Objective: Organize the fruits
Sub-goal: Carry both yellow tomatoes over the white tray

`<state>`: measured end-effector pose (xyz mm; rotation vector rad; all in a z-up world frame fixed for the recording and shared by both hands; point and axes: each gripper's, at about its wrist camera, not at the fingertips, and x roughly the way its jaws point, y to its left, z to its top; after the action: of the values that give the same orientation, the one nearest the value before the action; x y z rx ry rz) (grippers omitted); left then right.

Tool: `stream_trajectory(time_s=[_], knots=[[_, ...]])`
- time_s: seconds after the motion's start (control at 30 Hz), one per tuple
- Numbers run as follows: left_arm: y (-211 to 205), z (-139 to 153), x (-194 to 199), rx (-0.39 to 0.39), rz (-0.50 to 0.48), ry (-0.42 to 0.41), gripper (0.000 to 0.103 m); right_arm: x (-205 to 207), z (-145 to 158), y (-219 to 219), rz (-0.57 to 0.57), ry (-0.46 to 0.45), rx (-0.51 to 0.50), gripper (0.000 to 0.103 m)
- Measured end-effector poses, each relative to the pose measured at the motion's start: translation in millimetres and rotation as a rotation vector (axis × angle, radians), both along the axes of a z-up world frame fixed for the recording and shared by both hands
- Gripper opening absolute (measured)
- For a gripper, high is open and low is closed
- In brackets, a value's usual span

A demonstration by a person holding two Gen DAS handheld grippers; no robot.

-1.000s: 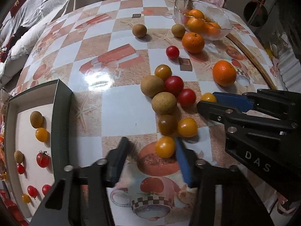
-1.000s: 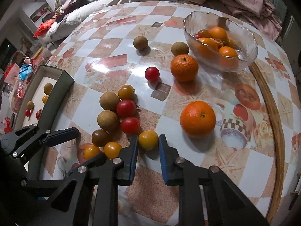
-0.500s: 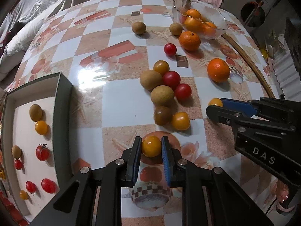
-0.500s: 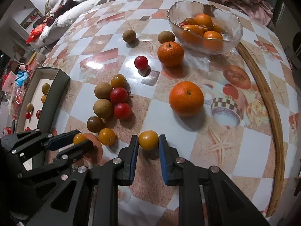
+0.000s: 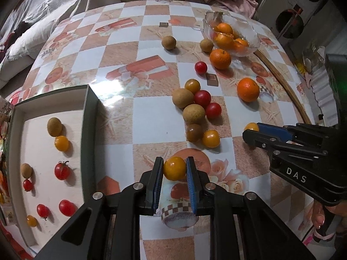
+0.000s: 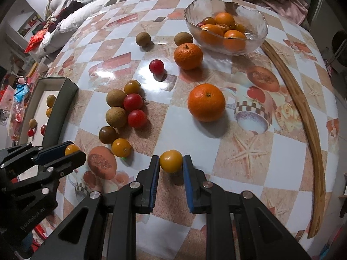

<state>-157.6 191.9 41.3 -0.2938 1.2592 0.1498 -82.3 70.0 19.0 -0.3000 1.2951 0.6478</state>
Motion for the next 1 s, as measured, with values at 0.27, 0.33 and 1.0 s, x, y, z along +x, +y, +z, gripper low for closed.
stream_trajectory(time_s=[0.27, 0.33, 1.0], knots=[[17.3, 20.8, -15.5, -0.011, 0.027, -0.035, 0.023, -9.1, 13.2, 3.3, -0.009, 0.002, 0.021, 0.024], [23.1, 25.4, -21.3, -0.012, 0.035, -0.042, 0.023, -11.9, 14.7, 4.1, -0.014, 0.007, 0.026, 0.024], [90.6, 40.5, -118.8, 0.017, 0.174, -0.027, 0.023, -59.8, 35.5, 56.6, 0.06, 0.042, 0.05, 0.024]])
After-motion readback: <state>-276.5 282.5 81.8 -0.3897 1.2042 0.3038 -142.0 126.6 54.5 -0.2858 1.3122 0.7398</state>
